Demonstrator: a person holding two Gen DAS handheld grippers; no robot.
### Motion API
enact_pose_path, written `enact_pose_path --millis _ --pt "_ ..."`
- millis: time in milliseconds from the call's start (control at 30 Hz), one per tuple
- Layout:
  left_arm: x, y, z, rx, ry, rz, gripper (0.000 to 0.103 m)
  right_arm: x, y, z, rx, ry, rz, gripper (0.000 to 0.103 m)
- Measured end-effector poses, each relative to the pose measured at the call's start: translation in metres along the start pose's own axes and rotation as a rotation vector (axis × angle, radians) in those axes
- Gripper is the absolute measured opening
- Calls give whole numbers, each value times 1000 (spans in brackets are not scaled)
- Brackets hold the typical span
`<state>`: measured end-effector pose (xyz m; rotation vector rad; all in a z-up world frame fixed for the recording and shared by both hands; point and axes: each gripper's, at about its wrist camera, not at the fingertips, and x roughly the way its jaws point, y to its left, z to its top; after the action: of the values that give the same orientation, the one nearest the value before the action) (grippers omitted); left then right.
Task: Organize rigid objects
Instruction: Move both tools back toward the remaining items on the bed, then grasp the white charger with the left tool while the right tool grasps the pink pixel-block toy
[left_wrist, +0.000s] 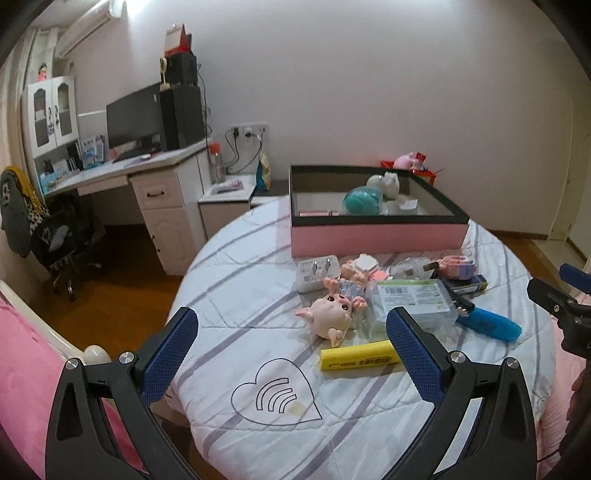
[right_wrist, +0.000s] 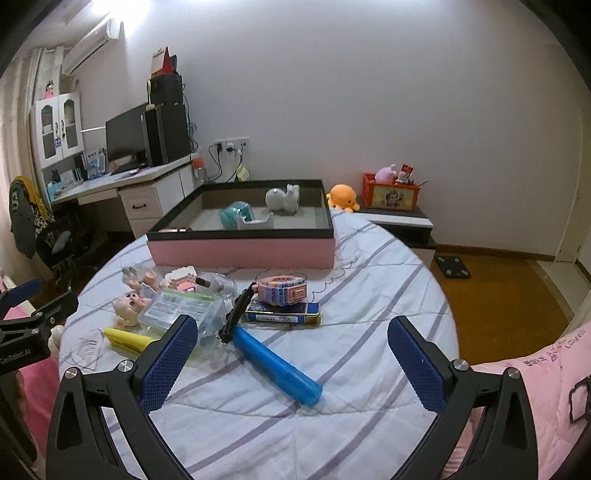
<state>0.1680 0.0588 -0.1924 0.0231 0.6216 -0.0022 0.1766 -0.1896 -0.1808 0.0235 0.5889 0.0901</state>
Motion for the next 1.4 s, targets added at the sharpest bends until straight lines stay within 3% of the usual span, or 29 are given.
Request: enact_pose_path --millis 667,767,1033,1133,1400 --pt "119 -2 47 -45 151 -15 103 85 -22 22 31 103 -3 103" --pt "132 -2 48 -34 172 13 103 94 -22 25 29 113 8 103" --pt "133 26 42 -122 186 -56 103 106 -18 28 19 133 30 103" --pt "131 32 39 -89 185 -13 103 107 -18 28 19 136 32 103" --pt "131 47 23 -126 215 -17 103 107 -17 27 19 140 33 103"
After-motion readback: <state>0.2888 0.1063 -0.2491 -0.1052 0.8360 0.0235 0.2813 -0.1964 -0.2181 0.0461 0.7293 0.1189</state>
